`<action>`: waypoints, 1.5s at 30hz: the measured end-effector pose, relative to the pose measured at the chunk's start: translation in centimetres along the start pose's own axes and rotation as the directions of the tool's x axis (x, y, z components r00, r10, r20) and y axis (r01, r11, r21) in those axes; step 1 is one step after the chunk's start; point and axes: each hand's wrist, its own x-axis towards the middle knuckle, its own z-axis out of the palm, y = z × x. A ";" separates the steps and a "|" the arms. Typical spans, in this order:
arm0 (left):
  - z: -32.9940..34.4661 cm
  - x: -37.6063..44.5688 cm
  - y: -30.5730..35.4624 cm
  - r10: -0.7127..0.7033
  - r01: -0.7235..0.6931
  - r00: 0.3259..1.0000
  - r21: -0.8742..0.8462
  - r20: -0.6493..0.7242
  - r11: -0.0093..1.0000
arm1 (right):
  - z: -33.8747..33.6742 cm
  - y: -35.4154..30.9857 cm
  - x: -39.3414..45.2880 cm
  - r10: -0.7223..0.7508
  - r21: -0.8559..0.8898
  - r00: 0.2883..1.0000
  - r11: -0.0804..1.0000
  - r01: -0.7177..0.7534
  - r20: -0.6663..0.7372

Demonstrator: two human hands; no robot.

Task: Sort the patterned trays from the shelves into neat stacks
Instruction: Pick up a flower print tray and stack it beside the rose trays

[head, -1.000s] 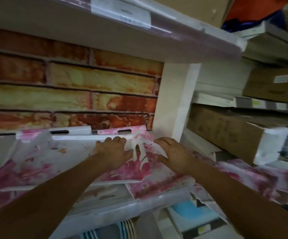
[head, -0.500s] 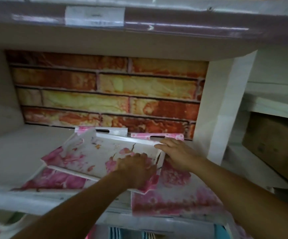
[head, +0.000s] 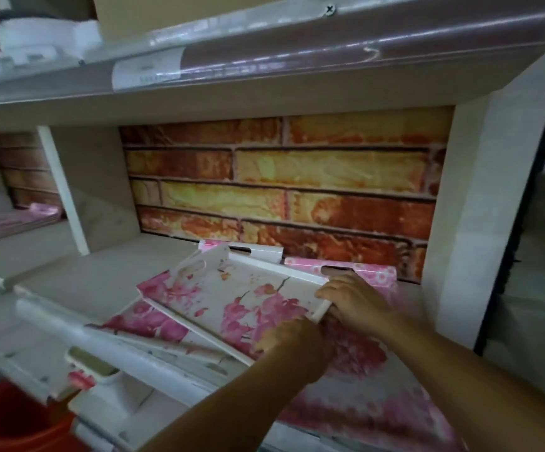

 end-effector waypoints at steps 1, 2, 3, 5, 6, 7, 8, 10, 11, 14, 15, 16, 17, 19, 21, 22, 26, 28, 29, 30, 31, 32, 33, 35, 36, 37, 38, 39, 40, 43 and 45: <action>0.0 -0.1 0.1 0.019 -0.019 1.000 0.037 -0.002 0.999 | 0.1 0.2 0.1 -0.006 0.019 1.000 1.000 0.006 -0.003; 0.1 -0.1 0.1 0.032 -0.032 0.999 0.076 -0.001 0.997 | 0.3 0.3 0.2 -0.008 0.033 1.000 0.999 0.009 -0.008; 0.1 -0.1 0.1 0.041 -0.040 0.999 0.115 -0.006 0.993 | 0.5 0.5 0.2 -0.007 0.047 1.000 0.999 0.007 -0.011; 0.1 0.0 0.1 0.051 -0.047 0.999 0.176 -0.017 0.983 | 0.8 0.7 0.4 -0.003 0.067 1.000 0.998 0.005 -0.025; 0.0 0.0 0.1 0.050 -0.044 0.998 0.187 -0.025 0.981 | 0.9 0.8 0.5 0.001 0.074 1.000 0.997 0.002 -0.031; -0.1 0.0 0.0 0.055 -0.047 0.998 0.197 -0.035 0.979 | 1.0 0.8 0.6 0.003 0.080 1.000 0.997 -0.001 -0.030; -0.1 -0.1 0.0 0.066 -0.055 0.997 0.207 -0.044 0.977 | 1.0 0.8 0.7 0.004 0.084 1.000 0.996 -0.002 -0.020; -0.4 -0.4 -0.1 0.090 -0.075 0.995 0.228 -0.053 0.971 | 0.8 0.9 0.9 -0.005 0.075 1.000 0.997 0.005 0.005; -0.5 -0.5 -0.3 0.094 -0.079 0.994 0.232 -0.056 0.969 | 0.6 0.8 1.0 -0.009 0.067 1.000 0.998 0.008 0.020; -1.4 -1.1 -0.8 0.094 -0.071 0.993 0.266 -0.076 0.961 | -0.2 0.6 1.3 -0.017 0.035 0.999 0.999 0.016 0.035; -1.8 -1.4 -0.9 0.097 -0.070 0.992 0.280 -0.085 0.957 | -0.5 0.6 1.4 -0.027 0.022 0.999 0.999 0.026 0.023; -2.2 -1.7 -1.1 0.105 -0.072 0.990 0.293 -0.097 0.953 | -0.9 0.5 1.5 -0.039 0.012 0.999 0.999 0.039 0.010; -2.6 -2.1 -1.2 0.113 -0.075 0.987 0.301 -0.112 0.951 | -1.4 0.3 1.5 -0.054 0.005 0.999 0.999 0.054 0.002; -3.2 -3.0 -1.6 0.120 -0.073 0.983 0.302 -0.140 0.950 | -2.2 -0.3 1.5 -0.086 -0.005 0.996 0.996 0.086 -0.003; -3.5 -3.7 -2.3 0.108 -0.058 0.982 0.294 -0.158 0.954 | -2.7 -0.9 1.6 -0.108 -0.028 0.994 0.994 0.108 0.001; -3.5 -4.0 -2.6 0.095 -0.043 0.981 0.287 -0.169 0.957 | -2.8 -1.2 1.6 -0.121 -0.039 0.993 0.992 0.120 -0.016; -3.8 -5.2 -4.2 0.077 -0.007 0.972 0.297 -0.223 0.955 | -3.3 -2.5 2.0 -0.160 -0.044 0.980 0.987 0.156 -0.119; -4.1 -5.9 -5.3 0.072 0.006 0.965 0.300 -0.250 0.954 | -3.8 -3.7 2.2 -0.176 -0.037 0.973 0.984 0.172 -0.149; -4.2 -6.3 -6.0 0.068 0.016 0.961 0.299 -0.269 0.954 | -4.0 -4.4 2.4 -0.187 -0.036 0.969 0.982 0.184 -0.162; -4.2 -6.7 -6.8 0.061 0.029 0.956 0.298 -0.288 0.954 | -4.2 -5.2 2.6 -0.198 -0.033 0.966 0.980 0.195 -0.165; -4.1 -7.0 -7.6 0.052 0.041 0.952 0.294 -0.302 0.955 | -4.3 -6.0 2.9 -0.202 -0.035 0.967 0.979 0.199 -0.158; -4.1 -7.4 -8.5 0.041 0.053 0.948 0.287 -0.315 0.956 | -4.3 -6.8 3.1 -0.208 -0.045 0.965 0.978 0.204 -0.159; -4.0 -7.8 -9.5 0.032 0.065 0.945 0.281 -0.326 0.957 | -4.2 -7.8 3.4 -0.216 -0.060 0.961 0.976 0.209 -0.171; -3.9 -8.7 -11.4 0.017 0.085 0.936 0.271 -0.352 0.959 | -4.2 -9.8 4.0 -0.233 -0.055 0.952 0.973 0.226 -0.199; -3.9 -9.2 -12.5 0.014 0.093 0.932 0.275 -0.361 0.957 | -4.2 -11.0 4.3 -0.240 -0.037 0.949 0.971 0.238 -0.205; -3.9 -9.8 -13.6 0.012 0.100 0.931 0.287 -0.364 0.953 | -4.3 -12.2 4.7 -0.251 -0.032 0.944 0.968 0.250 -0.214; -3.9 -10.4 -14.7 0.004 0.110 0.933 0.295 -0.361 0.949 | -4.4 -13.6 5.1 -0.268 -0.043 0.937 0.963 0.265 -0.223; -3.8 -10.9 -15.9 -0.007 0.121 0.934 0.300 -0.357 0.946 | -4.3 -14.9 5.6 -0.277 -0.064 0.935 0.961 0.270 -0.222; -3.8 -11.5 -17.3 -0.019 0.134 0.933 0.300 -0.358 0.944 | -4.3 -16.3 6.2 -0.284 -0.087 0.932 0.958 0.271 -0.225; -3.9 -13.5 -21.8 -0.043 0.161 0.923 0.284 -0.382 0.945 | -3.8 -20.9 8.1 -0.289 -0.120 0.928 0.956 0.268 -0.235; -4.1 -15.2 -25.0 -0.047 0.172 0.915 0.283 -0.400 0.943 | -3.5 -24.4 9.4 -0.298 -0.130 0.924 0.953 0.274 -0.241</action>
